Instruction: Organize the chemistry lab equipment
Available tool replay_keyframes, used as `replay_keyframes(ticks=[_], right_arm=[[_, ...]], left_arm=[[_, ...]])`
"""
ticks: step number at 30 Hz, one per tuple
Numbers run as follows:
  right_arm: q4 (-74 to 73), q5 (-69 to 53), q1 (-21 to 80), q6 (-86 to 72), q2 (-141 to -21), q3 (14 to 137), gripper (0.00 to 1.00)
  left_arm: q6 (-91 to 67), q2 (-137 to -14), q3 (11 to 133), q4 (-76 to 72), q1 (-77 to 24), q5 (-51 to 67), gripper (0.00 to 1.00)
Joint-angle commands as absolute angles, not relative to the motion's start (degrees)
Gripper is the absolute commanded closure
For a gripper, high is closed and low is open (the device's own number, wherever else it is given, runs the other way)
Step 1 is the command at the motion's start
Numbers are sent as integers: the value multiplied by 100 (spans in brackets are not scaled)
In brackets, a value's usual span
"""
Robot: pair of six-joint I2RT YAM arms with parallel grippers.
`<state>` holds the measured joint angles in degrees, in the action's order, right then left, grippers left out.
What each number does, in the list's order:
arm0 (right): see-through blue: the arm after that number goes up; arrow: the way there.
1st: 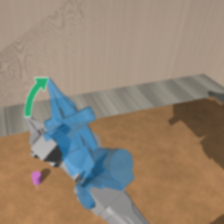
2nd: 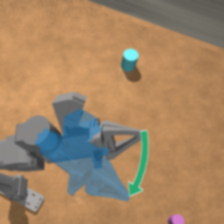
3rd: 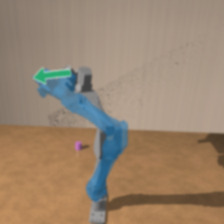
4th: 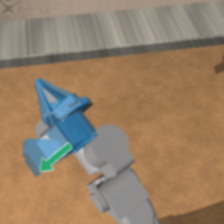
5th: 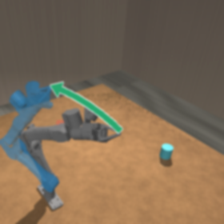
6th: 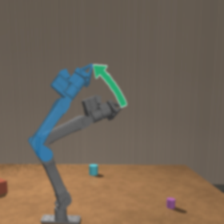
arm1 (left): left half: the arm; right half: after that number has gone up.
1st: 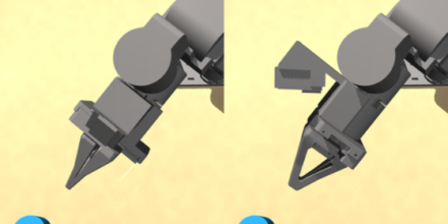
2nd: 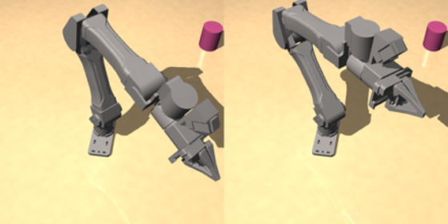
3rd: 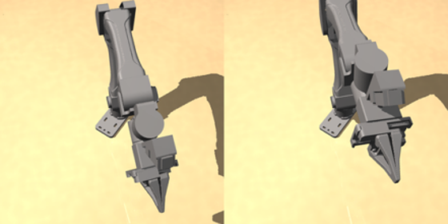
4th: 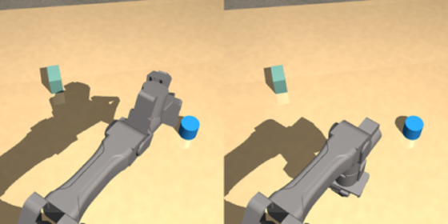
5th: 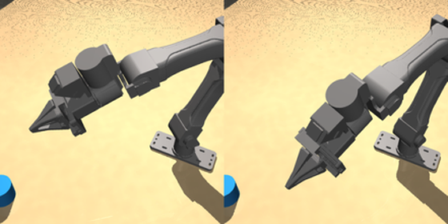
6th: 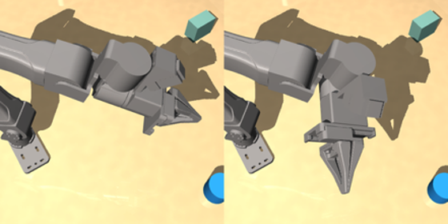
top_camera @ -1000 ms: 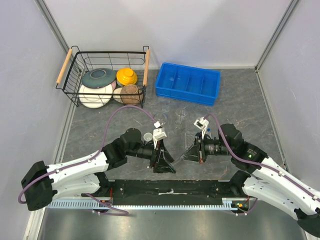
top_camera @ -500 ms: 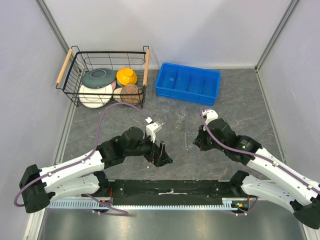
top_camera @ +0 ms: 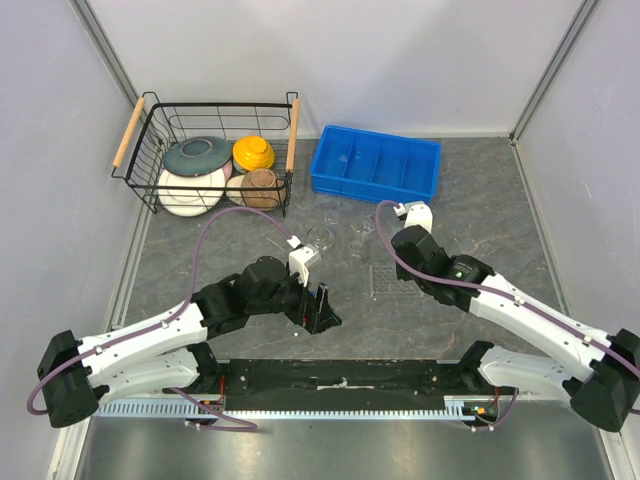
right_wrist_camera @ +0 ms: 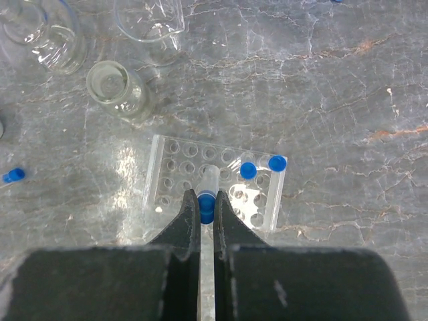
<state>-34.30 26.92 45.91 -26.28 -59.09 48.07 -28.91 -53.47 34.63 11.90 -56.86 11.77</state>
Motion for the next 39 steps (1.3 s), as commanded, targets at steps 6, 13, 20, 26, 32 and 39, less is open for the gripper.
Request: replay_keyframes(ticks=[6, 13, 20, 26, 32, 39], right_arm=[[-2672, 3103, 4386, -2417, -6486, 4992, 100], [-2417, 2830, 4026, -2329, -6653, 4852, 100], [-2338, 2681, 3964, -2320, -6723, 4773, 100], [-2347, 2628, 3946, -2347, -6803, 4694, 100], [-2382, 2654, 3946, -2417, -6750, 4588, 100], [-2452, 2575, 3946, -2470, -6636, 4474, 100]], left_arm=[[-2909, -5203, 3445, 1142, -5678, 1028, 1], [-2892, -5212, 3454, 1169, -5678, 1020, 1], [-2883, -5282, 3472, 1151, -5678, 1020, 1], [-2883, -5291, 3454, 1143, -5678, 1011, 2], [-2892, -5291, 3454, 1151, -5669, 1011, 2], [-2900, -5326, 3463, 1134, -5669, 1011, 2]])
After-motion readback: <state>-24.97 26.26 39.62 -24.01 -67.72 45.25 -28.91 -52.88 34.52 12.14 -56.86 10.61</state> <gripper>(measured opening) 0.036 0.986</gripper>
